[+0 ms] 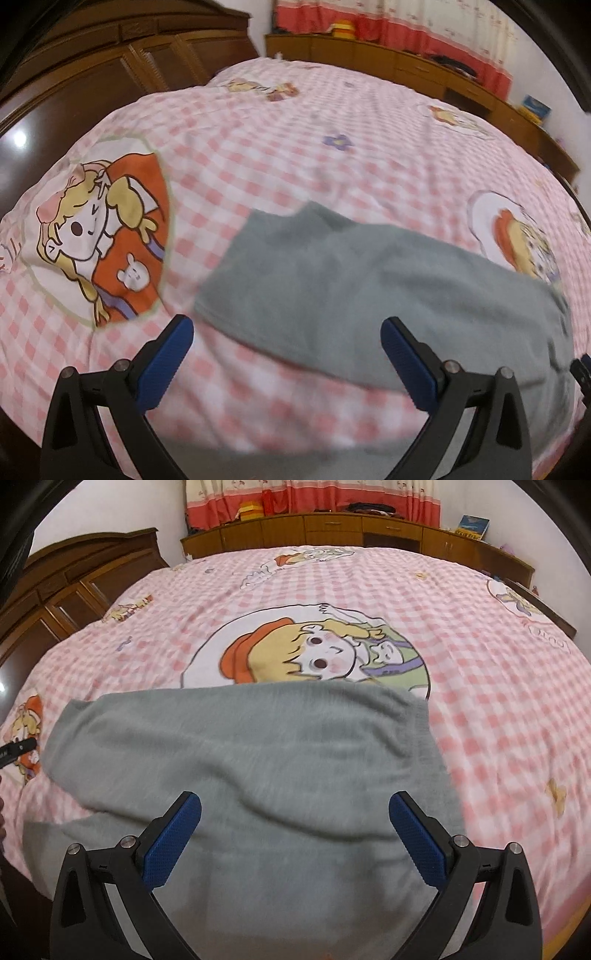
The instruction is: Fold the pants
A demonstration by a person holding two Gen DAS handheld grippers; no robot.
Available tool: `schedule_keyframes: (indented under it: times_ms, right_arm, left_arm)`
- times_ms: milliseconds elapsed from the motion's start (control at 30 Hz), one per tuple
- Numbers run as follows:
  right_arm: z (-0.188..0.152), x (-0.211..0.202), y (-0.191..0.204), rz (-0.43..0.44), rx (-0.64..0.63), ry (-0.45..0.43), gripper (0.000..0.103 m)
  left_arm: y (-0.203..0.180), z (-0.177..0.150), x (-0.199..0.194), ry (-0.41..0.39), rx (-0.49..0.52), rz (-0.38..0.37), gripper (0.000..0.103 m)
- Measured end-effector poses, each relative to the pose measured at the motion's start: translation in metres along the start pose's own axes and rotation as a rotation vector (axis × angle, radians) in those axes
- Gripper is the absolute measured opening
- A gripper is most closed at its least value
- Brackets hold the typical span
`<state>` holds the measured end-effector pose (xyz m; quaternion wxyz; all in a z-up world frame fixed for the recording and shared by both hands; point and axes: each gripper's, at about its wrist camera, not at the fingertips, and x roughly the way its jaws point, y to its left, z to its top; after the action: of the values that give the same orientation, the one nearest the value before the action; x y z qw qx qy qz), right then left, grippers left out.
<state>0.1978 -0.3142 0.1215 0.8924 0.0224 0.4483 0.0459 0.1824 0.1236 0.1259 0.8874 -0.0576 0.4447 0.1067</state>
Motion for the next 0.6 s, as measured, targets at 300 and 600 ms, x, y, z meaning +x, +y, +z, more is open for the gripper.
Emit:
schedule_keyframes:
  times_ms: [300, 600]
  right_arm:
    - [0.052, 0.044, -0.028, -0.11, -0.092, 0.049, 0.103]
    - [0.071, 0.092, -0.039, -0.109, -0.143, 0.136, 0.103]
  left_arm:
    - [0.001, 0.032, 0.054, 0.076, 0.095, 0.004, 0.103]
    - [-0.004, 0.049, 0.09, 0.133, 0.09, -0.026, 0.103]
